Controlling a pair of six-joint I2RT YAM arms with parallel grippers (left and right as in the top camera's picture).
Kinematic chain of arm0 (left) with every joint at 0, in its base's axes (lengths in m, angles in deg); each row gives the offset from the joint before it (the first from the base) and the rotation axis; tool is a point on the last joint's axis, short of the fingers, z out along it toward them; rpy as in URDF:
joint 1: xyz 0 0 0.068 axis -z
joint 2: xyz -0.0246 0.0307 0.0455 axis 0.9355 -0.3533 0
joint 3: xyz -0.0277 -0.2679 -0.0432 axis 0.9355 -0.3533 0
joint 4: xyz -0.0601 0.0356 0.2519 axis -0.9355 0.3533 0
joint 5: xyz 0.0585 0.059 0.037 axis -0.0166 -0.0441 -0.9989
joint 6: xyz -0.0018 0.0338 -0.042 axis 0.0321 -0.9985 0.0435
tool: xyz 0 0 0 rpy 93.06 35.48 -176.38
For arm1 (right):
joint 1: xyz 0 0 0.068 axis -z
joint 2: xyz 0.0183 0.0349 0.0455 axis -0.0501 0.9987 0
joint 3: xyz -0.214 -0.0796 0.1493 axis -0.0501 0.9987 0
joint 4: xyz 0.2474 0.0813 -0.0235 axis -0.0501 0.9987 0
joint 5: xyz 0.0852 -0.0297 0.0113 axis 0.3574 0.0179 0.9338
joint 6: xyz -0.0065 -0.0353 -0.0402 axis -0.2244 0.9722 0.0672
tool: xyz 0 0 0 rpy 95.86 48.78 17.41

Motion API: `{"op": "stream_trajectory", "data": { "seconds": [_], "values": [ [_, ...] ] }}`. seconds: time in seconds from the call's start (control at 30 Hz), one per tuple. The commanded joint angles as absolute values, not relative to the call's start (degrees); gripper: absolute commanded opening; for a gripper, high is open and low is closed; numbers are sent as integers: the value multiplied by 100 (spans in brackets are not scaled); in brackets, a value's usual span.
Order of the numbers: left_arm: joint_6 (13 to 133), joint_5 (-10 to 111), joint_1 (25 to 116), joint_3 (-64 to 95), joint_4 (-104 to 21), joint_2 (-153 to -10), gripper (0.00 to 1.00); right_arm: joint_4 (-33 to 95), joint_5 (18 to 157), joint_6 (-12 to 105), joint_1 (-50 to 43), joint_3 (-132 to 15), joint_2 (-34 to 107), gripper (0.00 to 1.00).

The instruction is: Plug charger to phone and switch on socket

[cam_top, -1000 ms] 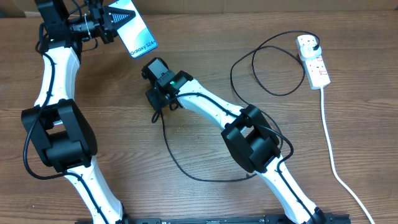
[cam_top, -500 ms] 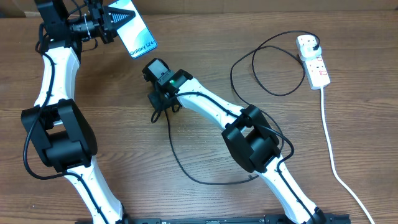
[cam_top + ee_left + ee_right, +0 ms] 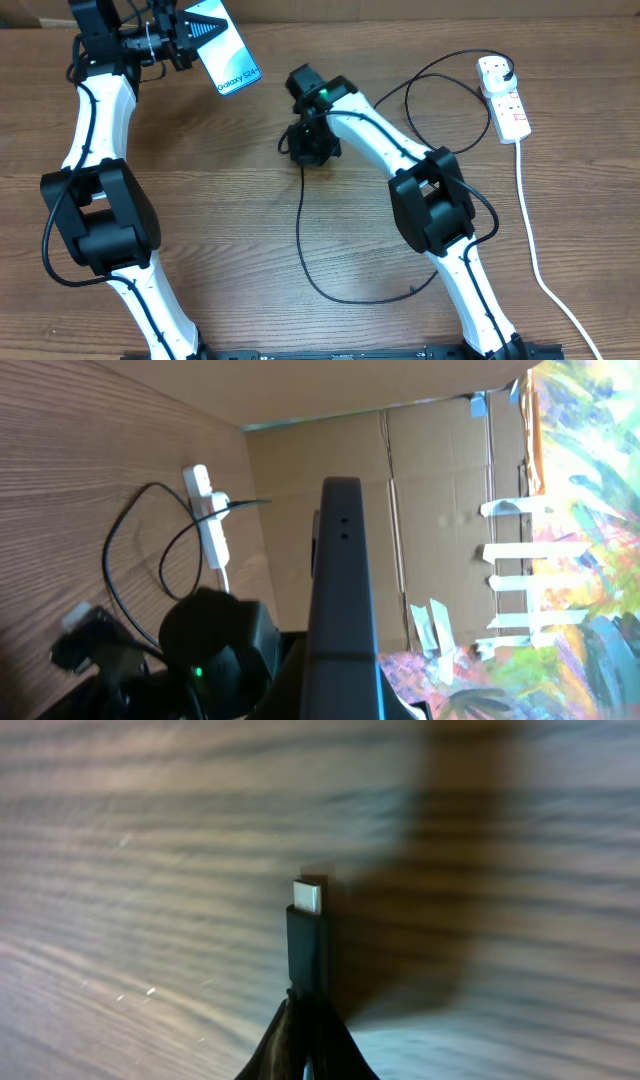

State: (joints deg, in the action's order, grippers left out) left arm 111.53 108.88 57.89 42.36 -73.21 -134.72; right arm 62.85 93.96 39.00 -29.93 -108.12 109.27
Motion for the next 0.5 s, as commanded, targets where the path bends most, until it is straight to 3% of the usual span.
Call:
{"op": "stream_trajectory", "data": {
  "seconds": [0.0, 0.23, 0.47],
  "values": [
    [11057, 11065, 5822, 4319, -7345, -13424, 4, 6277, 9284, 3791, -3047, -10882, 11047, 4],
    [11000, 11106, 5835, 4317, -7343, -13424, 4, 6003, 9123, 3760, -3121, -10760, 11049, 4],
    [10998, 11111, 5861, 4317, -7343, -13424, 4, 5623, 9116, 3618, -3124, -10417, 11049, 11]
  ]
}}
